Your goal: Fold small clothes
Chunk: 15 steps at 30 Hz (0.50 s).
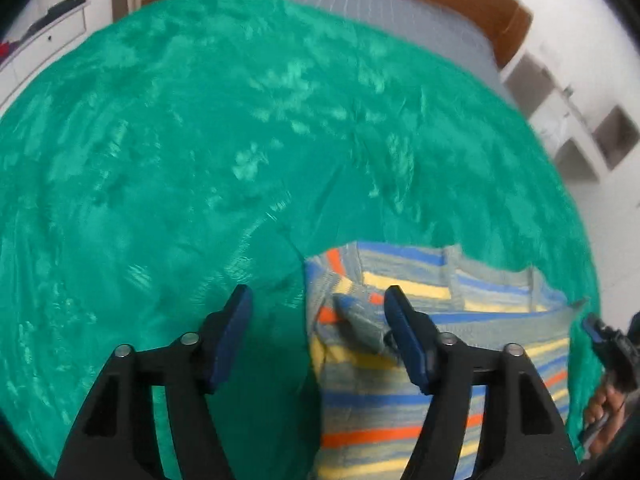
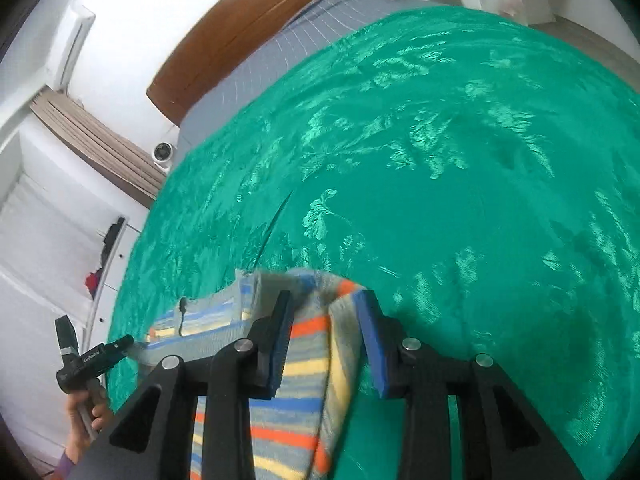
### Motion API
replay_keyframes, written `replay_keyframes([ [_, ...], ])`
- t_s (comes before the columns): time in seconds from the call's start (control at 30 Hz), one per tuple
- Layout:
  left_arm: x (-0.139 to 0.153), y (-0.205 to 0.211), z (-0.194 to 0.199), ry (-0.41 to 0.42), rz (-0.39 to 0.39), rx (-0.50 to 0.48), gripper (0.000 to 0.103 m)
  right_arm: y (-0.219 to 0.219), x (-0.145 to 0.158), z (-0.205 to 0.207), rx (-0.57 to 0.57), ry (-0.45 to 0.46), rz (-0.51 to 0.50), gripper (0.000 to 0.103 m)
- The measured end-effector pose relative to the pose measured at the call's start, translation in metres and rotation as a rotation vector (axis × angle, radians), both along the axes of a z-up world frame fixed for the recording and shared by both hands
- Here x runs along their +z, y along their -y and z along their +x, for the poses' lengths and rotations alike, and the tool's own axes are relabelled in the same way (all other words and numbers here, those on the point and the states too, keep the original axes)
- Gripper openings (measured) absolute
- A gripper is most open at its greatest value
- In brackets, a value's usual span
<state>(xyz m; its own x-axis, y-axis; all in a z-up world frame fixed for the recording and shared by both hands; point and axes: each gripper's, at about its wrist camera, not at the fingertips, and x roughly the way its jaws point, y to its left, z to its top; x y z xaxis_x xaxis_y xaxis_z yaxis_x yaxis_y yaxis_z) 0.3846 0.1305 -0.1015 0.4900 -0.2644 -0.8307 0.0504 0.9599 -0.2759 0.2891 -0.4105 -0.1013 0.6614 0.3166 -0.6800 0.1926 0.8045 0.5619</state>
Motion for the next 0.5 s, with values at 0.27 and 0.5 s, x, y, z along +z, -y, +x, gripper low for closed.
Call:
replay_keyframes([
  [0.27,-0.016,0.025,-0.035,-0.116,-0.095,-0.328,0.076,-0.060,-0.001,-0.010,0.325,-0.113,0.013,0.036],
  [0.5,-0.008,0.059,0.042,-0.062,-0.038,-0.191,0.078,-0.125,-0.001,0.074,0.268,-0.060,-0.109,0.036],
])
